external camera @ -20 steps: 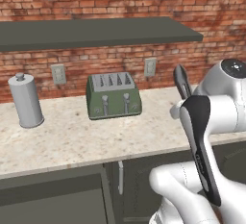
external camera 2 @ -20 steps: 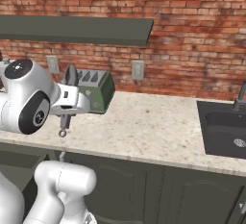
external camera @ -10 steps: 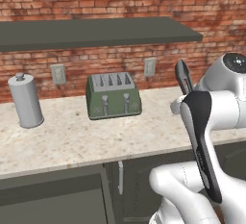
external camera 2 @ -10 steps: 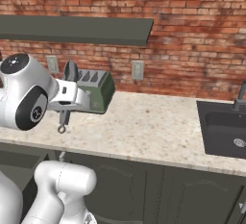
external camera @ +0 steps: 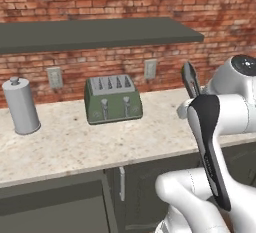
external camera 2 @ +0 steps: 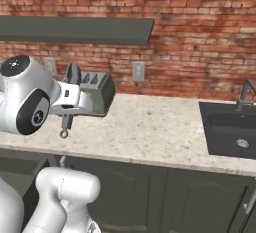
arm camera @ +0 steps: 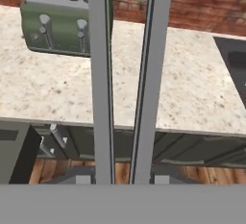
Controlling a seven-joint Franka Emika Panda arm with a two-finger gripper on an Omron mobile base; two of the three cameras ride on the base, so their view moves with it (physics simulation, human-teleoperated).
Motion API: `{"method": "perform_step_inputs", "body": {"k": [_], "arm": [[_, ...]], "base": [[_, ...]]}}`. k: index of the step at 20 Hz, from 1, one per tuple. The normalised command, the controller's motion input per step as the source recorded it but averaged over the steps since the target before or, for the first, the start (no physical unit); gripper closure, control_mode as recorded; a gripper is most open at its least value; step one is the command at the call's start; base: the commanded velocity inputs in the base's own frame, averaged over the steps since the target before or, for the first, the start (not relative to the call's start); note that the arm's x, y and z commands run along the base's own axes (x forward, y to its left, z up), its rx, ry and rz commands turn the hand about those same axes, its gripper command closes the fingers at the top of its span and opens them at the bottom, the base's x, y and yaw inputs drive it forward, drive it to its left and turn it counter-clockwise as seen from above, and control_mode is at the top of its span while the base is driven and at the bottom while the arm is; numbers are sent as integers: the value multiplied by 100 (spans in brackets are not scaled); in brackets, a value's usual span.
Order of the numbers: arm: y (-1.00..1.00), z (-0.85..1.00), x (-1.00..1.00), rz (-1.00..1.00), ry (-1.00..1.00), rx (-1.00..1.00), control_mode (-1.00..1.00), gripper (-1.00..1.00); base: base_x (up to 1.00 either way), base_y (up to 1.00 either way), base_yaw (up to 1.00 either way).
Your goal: Take the tongs from the drawer on the left and place them on the dining counter next to the tray containing the hot dog.
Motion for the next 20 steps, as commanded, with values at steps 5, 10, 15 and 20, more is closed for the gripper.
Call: {"method": "perform_step_inputs", "body": {"k": [5,10,15,20], "arm": [[0,0,0,0,0,0,100,100],[0,0,0,0,0,0,100,100],[0,0,0,0,0,0,100,100],[0,0,0,0,0,0,100,100]], "base": [[-78,-26,-33],[-53,-51,-41],[41,-100,-41],[48,-100,-45]]}}
